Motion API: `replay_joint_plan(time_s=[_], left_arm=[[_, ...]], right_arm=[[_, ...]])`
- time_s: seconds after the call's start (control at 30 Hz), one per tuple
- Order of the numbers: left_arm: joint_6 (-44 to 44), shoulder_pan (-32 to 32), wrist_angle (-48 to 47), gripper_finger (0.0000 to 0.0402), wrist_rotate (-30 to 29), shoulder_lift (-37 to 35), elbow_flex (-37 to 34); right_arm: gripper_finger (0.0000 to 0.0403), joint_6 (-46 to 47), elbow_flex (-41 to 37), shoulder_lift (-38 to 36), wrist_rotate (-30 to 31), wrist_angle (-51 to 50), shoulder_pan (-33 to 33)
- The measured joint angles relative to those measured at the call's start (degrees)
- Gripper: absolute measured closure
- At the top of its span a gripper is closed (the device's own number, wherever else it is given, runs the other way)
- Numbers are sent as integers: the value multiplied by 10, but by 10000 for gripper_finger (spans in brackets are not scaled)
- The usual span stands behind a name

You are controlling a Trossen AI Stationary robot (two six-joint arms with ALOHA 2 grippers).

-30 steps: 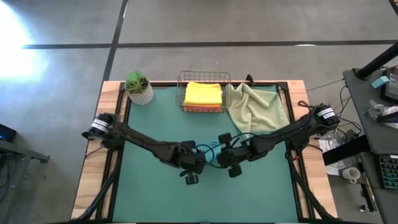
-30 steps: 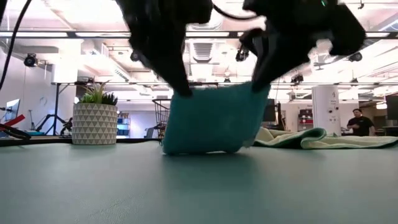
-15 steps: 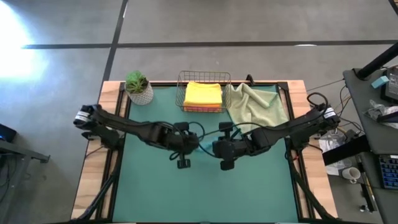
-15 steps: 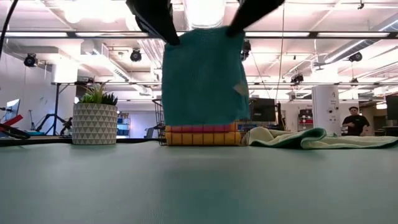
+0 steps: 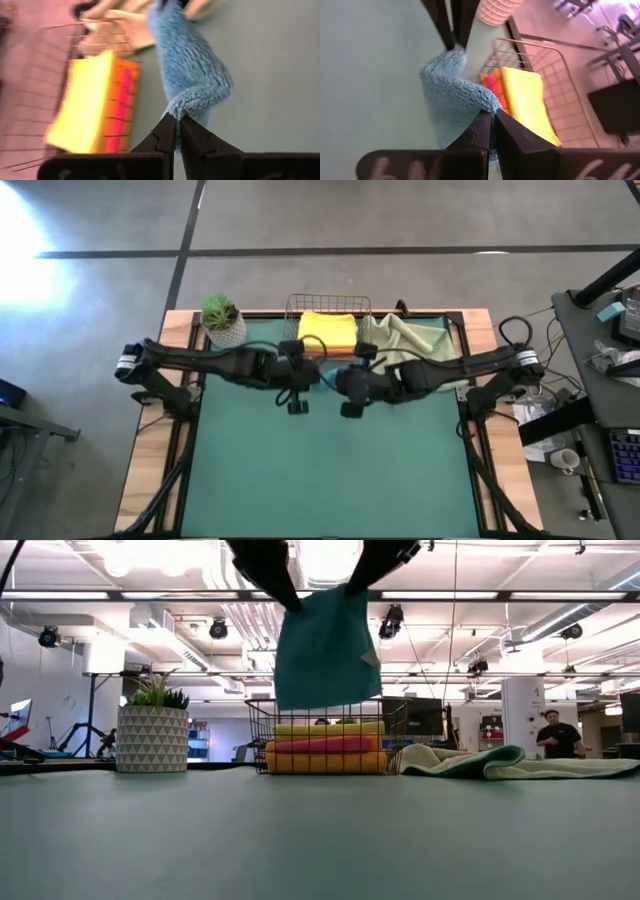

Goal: Fold microfiber towels
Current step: Put the folded blue microfiber towel into the wire basket

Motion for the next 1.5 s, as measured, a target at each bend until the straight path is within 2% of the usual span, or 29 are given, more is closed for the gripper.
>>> replay_joint_plan(time_s=[0.13, 0.33, 0.5, 0.7, 0.83, 0.93, 1.37, 1.5], left_arm=[[56, 42, 1, 401, -23, 0, 12], [118, 112, 20, 401, -24, 0, 18], [176, 173, 84, 401, -24, 0, 18], [218, 241, 158, 401, -19, 0, 18], [219, 280, 180, 401, 19, 7, 18], [220, 303, 196, 401, 24, 25, 17], [278, 352, 334, 401, 32, 127, 17], [279, 364, 345, 401, 32, 148, 18]], right_arm=[[394, -17, 4, 0, 1, -1, -31], [394, -77, 20, 0, 0, 19, -93], [394, -143, 27, 1, -9, 45, -164], [394, -206, 27, 16, -95, 81, -258], [394, -240, 27, 30, -154, 131, -313], [394, -253, 27, 40, -203, 163, -344], [394, -293, 30, 86, -234, 170, -433], [394, -310, 30, 99, -257, 170, -451]])
